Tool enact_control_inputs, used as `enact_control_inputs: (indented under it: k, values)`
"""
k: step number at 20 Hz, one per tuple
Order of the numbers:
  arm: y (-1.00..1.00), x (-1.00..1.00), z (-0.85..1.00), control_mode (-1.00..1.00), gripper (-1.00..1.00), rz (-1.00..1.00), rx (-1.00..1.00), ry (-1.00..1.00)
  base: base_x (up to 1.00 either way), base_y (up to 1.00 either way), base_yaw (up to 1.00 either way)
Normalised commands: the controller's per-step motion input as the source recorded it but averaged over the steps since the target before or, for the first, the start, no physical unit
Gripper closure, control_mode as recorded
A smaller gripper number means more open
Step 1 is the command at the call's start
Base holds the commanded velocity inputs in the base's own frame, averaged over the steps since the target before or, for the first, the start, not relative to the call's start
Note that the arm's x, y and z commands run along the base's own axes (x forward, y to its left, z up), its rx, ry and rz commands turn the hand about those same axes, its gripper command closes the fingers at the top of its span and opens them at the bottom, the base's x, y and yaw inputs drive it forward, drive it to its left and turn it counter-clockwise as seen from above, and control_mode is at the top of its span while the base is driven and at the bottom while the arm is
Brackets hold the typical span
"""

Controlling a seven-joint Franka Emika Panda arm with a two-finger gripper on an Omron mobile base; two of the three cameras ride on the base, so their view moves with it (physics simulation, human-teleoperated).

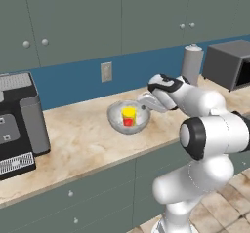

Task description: Place the cup inside the bowl on the dining table and move the bowl to any counter.

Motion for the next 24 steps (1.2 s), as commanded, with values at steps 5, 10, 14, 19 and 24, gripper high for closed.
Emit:
enact_control_inputs:
  k: [5,10,14,19,24]
  values:
    - [0.01,0.29,0.00,-1.00,1.00,0.00,0.00,0.00,0.00,0.00,0.00]
    - [0.06,0.15,-0.01,-1.00,1.00,0.00,0.00,0.00,0.00,0.00,0.00]
    - [0.09,0.13,0.00,-1.00,1.00,0.00,-0.02,0.00,0.00,0.00,0.00]
    - [0.10,0.05,-0.10,-1.00,1.00,0.00,-0.02,0.00,0.00,0.00,0.00]
    - [0.04,0.00,-0.09,-1.00,1.00,0.00,0.00,0.00,0.00,0.00,0.00]
